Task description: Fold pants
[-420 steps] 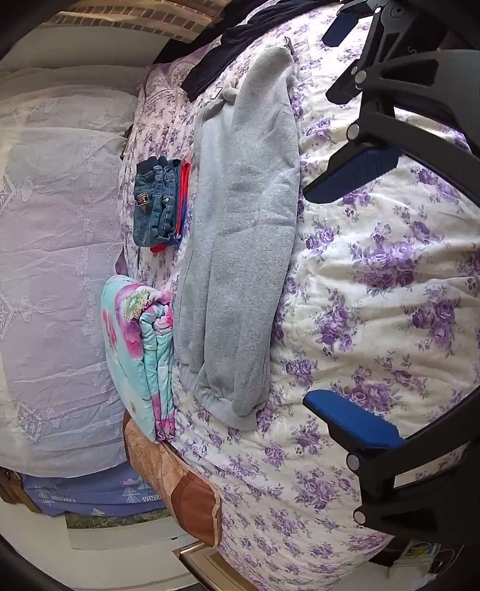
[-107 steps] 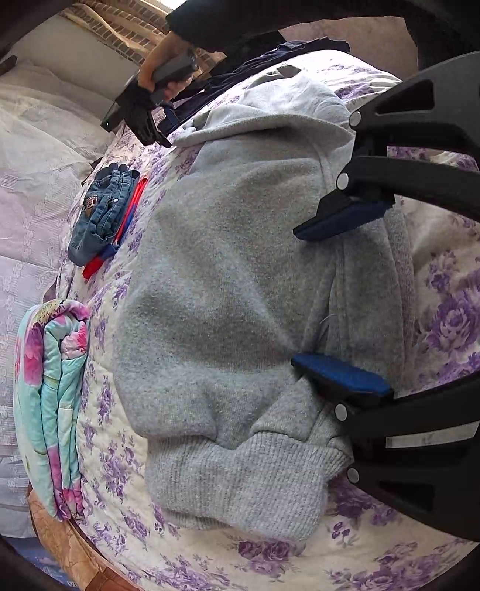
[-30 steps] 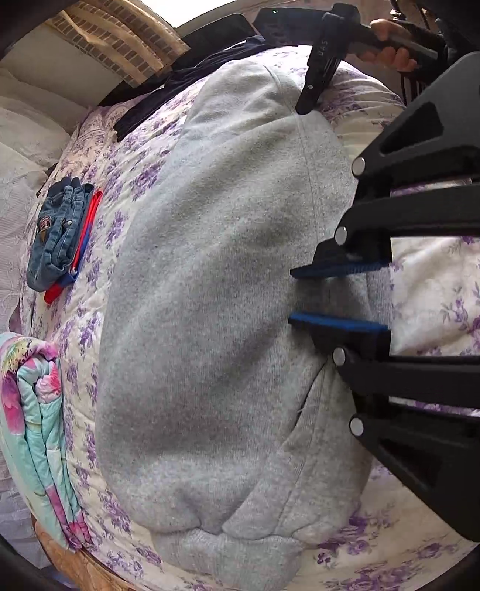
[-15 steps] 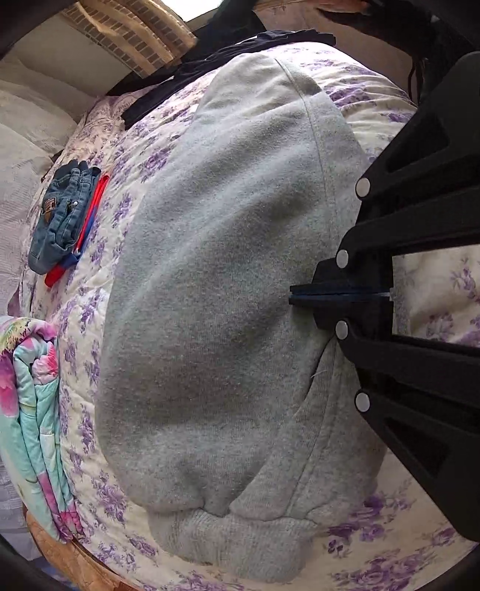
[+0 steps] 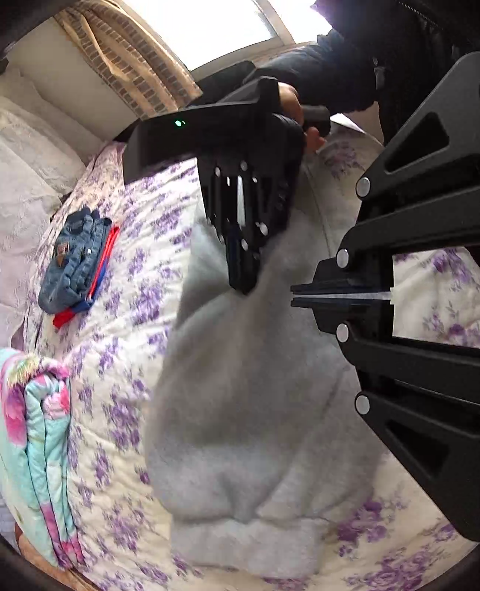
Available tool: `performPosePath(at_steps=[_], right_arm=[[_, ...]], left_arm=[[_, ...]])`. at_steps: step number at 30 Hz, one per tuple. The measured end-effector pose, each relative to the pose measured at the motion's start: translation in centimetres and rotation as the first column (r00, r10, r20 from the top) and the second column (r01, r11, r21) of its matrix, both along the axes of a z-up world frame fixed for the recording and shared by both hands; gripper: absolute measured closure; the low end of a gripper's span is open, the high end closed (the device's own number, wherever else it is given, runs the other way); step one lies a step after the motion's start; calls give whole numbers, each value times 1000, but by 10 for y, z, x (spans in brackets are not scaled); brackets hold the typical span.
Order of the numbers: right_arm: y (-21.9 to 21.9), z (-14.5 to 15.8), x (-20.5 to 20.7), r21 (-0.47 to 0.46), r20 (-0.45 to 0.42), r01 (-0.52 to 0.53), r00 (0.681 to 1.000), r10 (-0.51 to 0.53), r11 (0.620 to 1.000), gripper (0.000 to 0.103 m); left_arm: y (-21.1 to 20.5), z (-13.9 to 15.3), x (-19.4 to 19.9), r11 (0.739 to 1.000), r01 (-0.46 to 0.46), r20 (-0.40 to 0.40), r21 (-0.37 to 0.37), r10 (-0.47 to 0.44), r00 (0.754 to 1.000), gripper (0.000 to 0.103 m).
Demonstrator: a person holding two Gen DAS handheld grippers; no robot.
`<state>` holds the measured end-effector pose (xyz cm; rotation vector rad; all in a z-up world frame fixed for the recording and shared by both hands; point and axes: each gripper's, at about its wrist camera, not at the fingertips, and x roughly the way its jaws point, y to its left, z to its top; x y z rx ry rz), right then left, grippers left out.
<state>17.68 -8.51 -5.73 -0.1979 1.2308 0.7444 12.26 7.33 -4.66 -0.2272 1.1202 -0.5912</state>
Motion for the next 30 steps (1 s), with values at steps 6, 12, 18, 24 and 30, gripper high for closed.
performPosePath(at_steps=[6,12,18,24,30], right_arm=[[2,9,3,-32,-40,-48,998,47,998,90],[-8,47,50,-8,57,14,998,-13,1000,90],[-23,8,70,-87,-47,65,997,-69,994,90],[-14,15,22,-117,-19,-15,1000,13,993,90],[-20,18,13,-86,-1,15,1000,-15,996,90]], left_arm=[[-15,-58,33,999,-52,-161,1,52,986,101],[3,-63,18,992,-69,-174,-102,51,983,101],[3,-60,10,996,-54,-156,-78,41,987,101],[6,-60,7,997,-47,-143,-67,37,989,101],[3,-59,8,997,-47,-134,-57,39,990,101]])
